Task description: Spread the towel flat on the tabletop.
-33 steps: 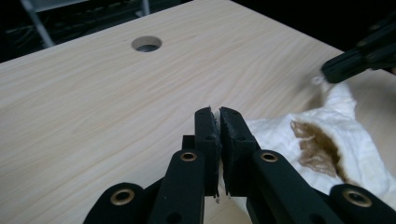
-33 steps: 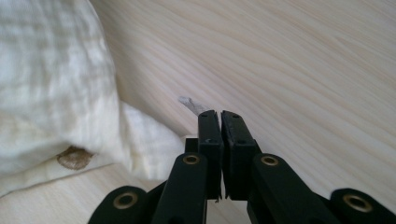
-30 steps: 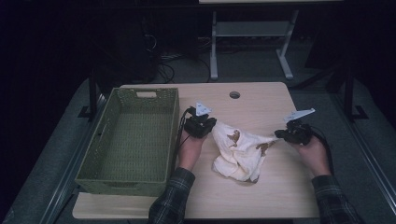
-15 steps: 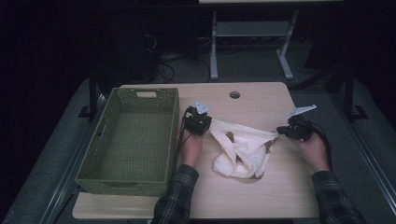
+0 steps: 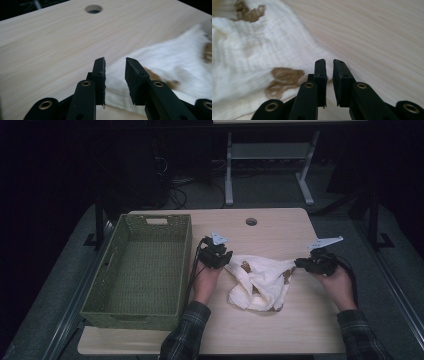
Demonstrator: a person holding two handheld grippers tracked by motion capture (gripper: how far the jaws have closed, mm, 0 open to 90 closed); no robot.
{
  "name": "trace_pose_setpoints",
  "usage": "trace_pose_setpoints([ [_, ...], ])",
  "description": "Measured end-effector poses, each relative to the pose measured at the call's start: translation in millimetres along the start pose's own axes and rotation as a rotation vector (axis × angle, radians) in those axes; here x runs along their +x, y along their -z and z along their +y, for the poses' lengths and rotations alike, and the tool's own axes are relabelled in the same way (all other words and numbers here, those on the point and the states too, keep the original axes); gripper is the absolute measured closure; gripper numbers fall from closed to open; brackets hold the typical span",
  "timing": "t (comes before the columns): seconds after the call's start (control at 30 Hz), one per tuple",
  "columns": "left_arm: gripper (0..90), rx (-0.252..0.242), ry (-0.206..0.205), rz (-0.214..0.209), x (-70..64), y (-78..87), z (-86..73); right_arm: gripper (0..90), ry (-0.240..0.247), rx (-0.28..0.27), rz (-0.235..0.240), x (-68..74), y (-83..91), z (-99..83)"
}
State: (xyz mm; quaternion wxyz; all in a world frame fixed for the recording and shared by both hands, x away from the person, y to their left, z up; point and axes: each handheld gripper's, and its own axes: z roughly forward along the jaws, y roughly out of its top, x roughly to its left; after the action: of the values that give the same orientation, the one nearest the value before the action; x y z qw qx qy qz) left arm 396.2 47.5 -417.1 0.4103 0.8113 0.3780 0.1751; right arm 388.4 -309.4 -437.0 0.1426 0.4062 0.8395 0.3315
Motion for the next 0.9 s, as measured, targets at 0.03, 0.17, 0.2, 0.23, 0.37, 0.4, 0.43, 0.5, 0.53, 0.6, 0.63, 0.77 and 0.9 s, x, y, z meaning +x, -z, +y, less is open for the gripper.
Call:
trace_pose_setpoints([
  [0.03,68.8,0.002,-0.003,-0.023,-3.1,2.0,-0.8,81.6,0.008,-0.001,0.009,4.5,1.5,-1.1],
  [0.17,65.9,0.019,-0.025,-0.093,-13.6,9.5,-6.7,81.5,0.031,-0.012,0.051,23.3,7.4,-6.7],
  [0.2,65.0,0.031,-0.040,-0.117,-18.0,11.5,-10.6,81.5,0.034,-0.008,0.059,26.6,7.4,-8.2],
  [0.23,64.8,0.031,-0.040,-0.117,-18.0,11.5,-10.6,81.5,0.034,-0.008,0.059,26.6,7.4,-8.2],
  [0.37,64.7,0.057,-0.078,-0.191,-32.2,17.8,-22.0,80.1,0.053,0.012,0.074,41.7,5.4,-15.8],
  [0.4,64.7,0.057,-0.078,-0.191,-32.2,17.8,-22.0,80.1,0.053,0.012,0.074,41.7,5.4,-15.8],
  [0.43,64.7,0.058,-0.086,-0.214,-38.9,21.4,-27.7,79.7,0.053,0.015,0.086,47.4,4.9,-19.1],
  [0.5,64.4,0.081,-0.117,-0.231,-44.7,24.7,-32.7,78.6,0.057,0.022,0.096,52.8,5.3,-22.7],
  [0.53,64.3,0.081,-0.117,-0.231,-44.7,24.7,-32.7,78.6,0.057,0.022,0.096,52.8,5.3,-22.7],
  [0.6,64.3,0.086,-0.128,-0.247,-50.7,27.8,-38.0,75.8,0.057,0.027,0.108,56.9,6.0,-26.8],
  [0.63,63.4,0.085,-0.133,-0.255,-53.2,28.8,-40.4,74.1,0.045,0.025,0.121,61.3,6.1,-31.2],
  [0.77,61.2,0.111,-0.155,-0.298,-65.4,27.6,-52.0,71.9,0.062,0.028,0.143,70.4,5.4,-36.2],
  [0.9,59.2,0.122,-0.155,-0.308,-71.9,22.3,-54.3,69.9,0.051,0.012,0.159,74.2,5.0,-37.8],
])
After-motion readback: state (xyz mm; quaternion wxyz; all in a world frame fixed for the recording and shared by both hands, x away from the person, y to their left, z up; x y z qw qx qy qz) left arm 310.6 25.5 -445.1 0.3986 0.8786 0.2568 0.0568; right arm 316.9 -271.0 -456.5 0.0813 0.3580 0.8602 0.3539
